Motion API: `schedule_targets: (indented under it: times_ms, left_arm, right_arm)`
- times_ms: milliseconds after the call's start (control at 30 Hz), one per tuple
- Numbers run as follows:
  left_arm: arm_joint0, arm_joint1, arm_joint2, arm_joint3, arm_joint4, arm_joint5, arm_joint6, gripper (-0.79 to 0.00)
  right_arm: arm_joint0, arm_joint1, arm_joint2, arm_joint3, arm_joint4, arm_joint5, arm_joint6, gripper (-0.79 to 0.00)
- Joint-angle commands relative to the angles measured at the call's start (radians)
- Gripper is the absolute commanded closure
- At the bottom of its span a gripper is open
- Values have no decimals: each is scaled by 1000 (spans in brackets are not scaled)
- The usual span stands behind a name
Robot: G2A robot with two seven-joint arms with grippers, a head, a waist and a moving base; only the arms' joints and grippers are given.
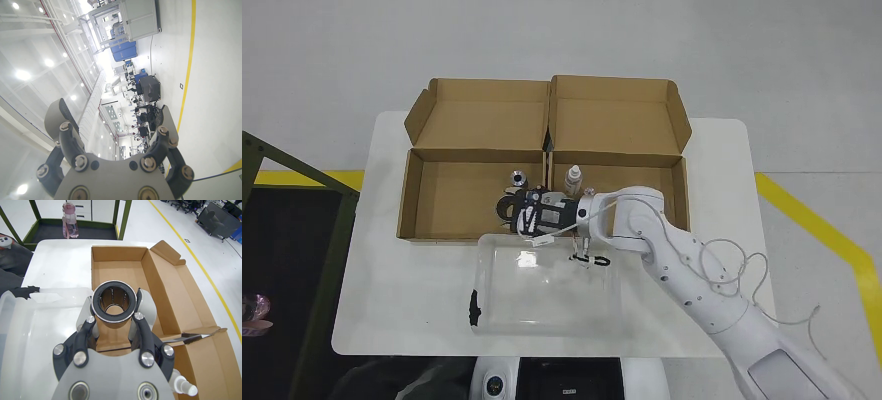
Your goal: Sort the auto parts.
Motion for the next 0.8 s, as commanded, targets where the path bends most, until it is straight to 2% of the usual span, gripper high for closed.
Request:
schedule_targets:
  times_ms: [0,767]
  left_arm:
    - [0,0,0,0,0,0,0,-785]
    - [0,0,0,0,0,0,0,-785]
  right_arm:
    - [20,-6,-10,26,3,8,1,0]
    - [172,-95,-147,305,57,46,43,0]
